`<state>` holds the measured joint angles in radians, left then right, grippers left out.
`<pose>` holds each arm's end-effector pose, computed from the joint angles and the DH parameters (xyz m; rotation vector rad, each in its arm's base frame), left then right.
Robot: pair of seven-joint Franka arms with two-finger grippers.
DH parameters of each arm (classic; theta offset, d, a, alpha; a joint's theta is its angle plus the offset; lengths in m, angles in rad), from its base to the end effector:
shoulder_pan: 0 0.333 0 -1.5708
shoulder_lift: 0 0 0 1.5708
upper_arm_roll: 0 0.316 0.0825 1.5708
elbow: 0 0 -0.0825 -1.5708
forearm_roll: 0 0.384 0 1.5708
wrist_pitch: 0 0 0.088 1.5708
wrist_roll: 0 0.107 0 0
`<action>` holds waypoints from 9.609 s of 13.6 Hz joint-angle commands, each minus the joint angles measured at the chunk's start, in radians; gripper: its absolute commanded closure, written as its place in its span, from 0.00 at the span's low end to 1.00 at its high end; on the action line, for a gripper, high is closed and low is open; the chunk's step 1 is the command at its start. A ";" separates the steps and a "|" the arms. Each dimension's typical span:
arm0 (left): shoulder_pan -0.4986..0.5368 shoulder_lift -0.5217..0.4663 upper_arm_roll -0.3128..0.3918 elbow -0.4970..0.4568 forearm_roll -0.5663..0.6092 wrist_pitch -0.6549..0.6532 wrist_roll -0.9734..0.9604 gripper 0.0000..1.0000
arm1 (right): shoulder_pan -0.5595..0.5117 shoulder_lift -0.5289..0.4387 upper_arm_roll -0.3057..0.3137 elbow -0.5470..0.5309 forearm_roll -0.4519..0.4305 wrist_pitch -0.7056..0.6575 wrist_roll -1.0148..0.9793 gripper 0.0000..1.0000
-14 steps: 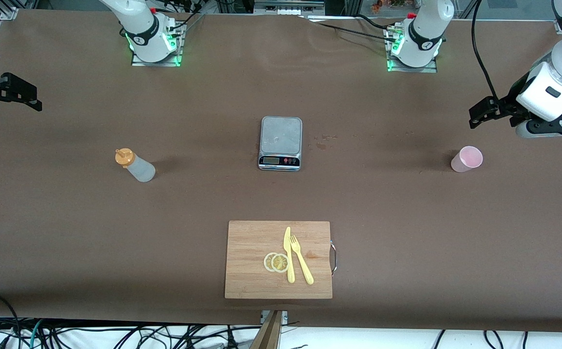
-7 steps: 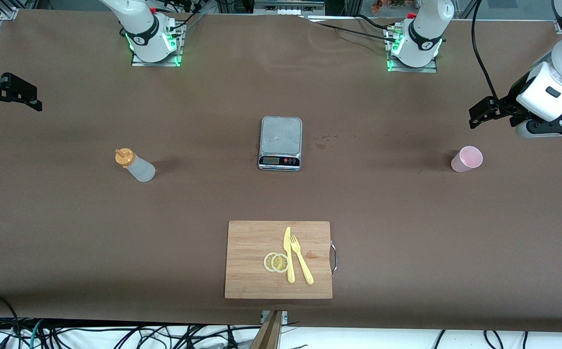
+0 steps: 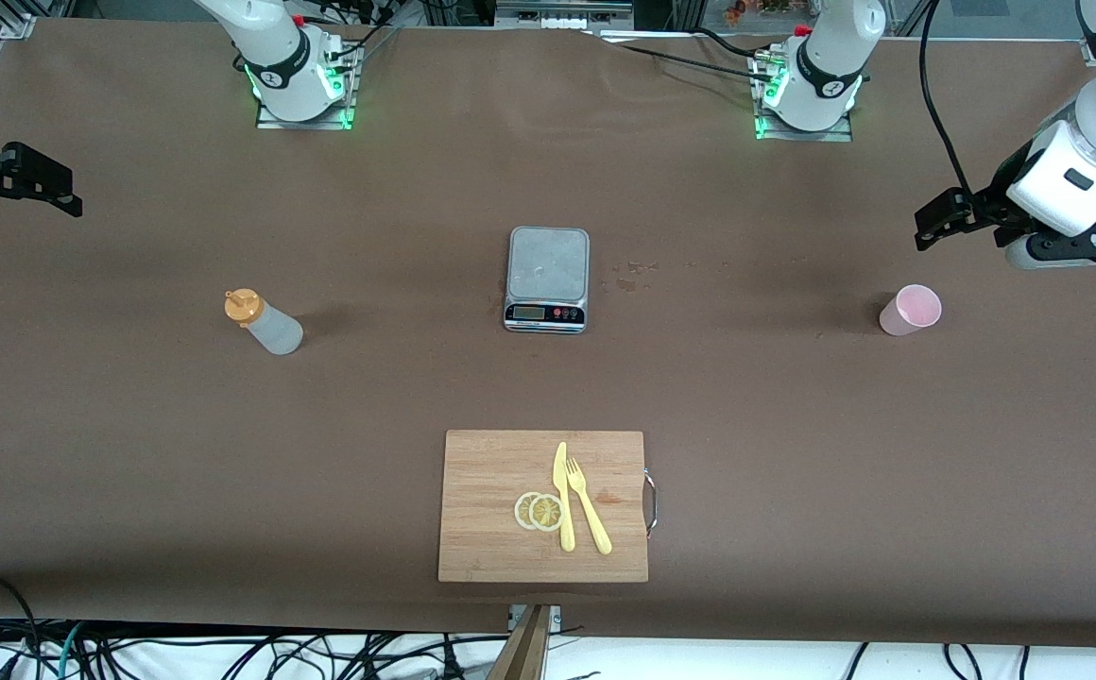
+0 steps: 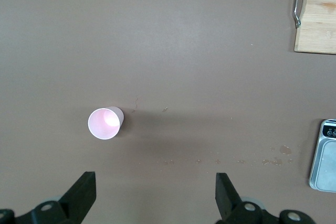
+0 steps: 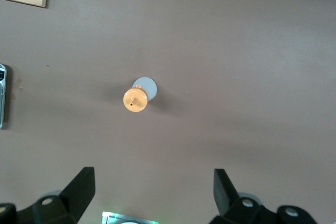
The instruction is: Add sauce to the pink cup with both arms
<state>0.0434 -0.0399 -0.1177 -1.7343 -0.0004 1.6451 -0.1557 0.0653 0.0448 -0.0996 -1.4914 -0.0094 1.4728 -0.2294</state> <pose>0.5422 -0.0415 0.5752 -3.1281 -0.1278 0.0763 0.5581 -0.0189 0.6285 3.1198 0.3043 -0.1010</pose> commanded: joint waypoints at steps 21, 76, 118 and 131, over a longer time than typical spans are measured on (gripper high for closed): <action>0.357 0.207 0.007 -0.344 0.148 0.488 0.512 0.00 | -0.013 -0.006 -0.002 -0.012 0.003 0.006 0.007 0.00; -0.332 0.661 -0.497 -0.007 0.174 0.539 -1.070 0.00 | -0.010 0.004 -0.002 -0.006 0.035 0.046 0.004 0.00; -0.040 0.002 0.030 0.090 -0.007 -0.136 0.035 0.00 | -0.272 0.446 -0.011 -0.273 0.677 0.218 -1.956 0.00; -0.040 0.002 0.027 0.090 -0.007 -0.139 0.038 0.00 | -0.292 0.627 -0.008 -0.274 0.847 0.159 -2.260 0.00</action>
<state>0.0001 -0.0328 -0.0912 -1.6436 0.0014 1.5083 -0.1363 -0.2139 0.6565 -0.1156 -1.7725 0.8050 1.6555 -2.4670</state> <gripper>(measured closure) 0.000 0.000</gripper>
